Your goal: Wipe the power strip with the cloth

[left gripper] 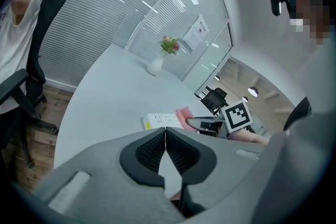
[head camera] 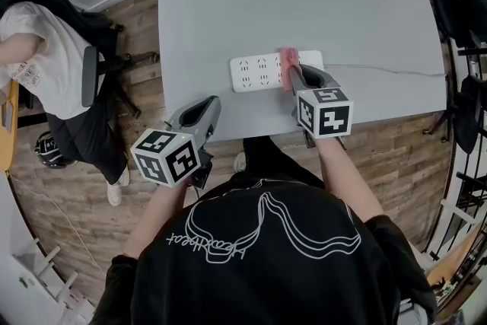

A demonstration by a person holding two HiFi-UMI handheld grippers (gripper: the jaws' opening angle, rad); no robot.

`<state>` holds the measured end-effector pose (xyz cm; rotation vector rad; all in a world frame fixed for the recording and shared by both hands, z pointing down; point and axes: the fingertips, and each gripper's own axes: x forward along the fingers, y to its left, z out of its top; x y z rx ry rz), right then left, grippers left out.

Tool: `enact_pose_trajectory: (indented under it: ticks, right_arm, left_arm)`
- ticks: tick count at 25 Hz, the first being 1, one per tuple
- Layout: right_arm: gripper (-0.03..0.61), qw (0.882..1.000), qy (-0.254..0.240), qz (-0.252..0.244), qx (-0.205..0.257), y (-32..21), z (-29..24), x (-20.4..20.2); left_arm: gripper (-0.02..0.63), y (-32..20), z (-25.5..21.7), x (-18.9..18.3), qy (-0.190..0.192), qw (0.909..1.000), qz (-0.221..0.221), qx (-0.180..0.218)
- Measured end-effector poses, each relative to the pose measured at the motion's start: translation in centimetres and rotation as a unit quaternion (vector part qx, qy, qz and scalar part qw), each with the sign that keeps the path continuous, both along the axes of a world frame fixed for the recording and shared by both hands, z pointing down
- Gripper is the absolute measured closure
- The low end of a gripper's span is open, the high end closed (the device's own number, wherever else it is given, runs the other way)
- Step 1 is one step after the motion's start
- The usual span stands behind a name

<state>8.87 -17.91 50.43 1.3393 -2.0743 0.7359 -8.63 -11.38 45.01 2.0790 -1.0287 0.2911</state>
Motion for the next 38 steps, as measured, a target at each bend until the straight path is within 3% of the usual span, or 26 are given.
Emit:
enact_pose_trajectory:
  ticks: [22, 31, 38]
  right_arm:
    - [0.545, 0.997, 0.020, 0.081, -0.001, 0.1, 0.2, 9.0]
    - [0.545, 0.997, -0.009, 0.080, 0.012, -0.1, -2.4, 8.3]
    - [0.545, 0.997, -0.046, 0.046, 0.052, -1.4, -6.9, 4.7]
  left_arm:
    - [0.600, -0.3, 0.9, 1.7, -0.004, 0.9996, 0.027, -0.011]
    - [0.600, -0.1, 0.6, 1.9, -0.006, 0.9995, 0.030, -0.008]
    - [0.600, -0.1, 0.0, 1.1, -0.004, 0.9999, 0.016, 0.001]
